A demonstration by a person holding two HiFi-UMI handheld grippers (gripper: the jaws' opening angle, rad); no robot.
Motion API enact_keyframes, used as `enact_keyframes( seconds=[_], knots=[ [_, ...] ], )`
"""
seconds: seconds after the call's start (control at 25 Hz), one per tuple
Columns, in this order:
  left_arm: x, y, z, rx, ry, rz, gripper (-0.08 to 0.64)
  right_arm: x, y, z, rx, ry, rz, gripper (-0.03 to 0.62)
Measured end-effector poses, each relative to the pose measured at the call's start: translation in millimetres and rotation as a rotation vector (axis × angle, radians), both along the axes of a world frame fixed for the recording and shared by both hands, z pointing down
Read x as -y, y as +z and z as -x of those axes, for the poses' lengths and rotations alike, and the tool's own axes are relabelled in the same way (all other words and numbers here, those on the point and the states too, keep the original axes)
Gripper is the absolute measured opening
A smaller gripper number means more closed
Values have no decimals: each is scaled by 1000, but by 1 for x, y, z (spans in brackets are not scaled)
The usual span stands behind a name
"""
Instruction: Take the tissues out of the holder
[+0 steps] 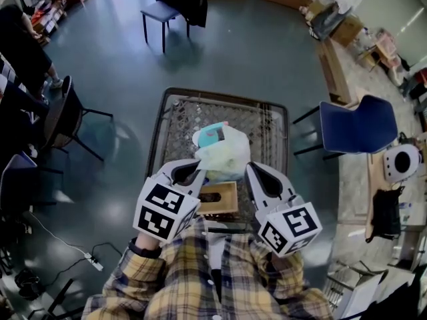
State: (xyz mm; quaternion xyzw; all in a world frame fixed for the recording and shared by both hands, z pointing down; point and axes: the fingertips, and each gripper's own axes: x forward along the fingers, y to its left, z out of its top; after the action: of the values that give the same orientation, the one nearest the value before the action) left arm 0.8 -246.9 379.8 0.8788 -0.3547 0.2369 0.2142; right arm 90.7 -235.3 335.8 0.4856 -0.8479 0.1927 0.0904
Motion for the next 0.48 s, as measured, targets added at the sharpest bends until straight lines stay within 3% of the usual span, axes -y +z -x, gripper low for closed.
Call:
enact_keyframes(
  seconds=[0.48],
  knots=[
    [-5, -4, -4, 9, 6, -11, 25, -6, -4, -4, 3, -2, -12, 9]
  ],
)
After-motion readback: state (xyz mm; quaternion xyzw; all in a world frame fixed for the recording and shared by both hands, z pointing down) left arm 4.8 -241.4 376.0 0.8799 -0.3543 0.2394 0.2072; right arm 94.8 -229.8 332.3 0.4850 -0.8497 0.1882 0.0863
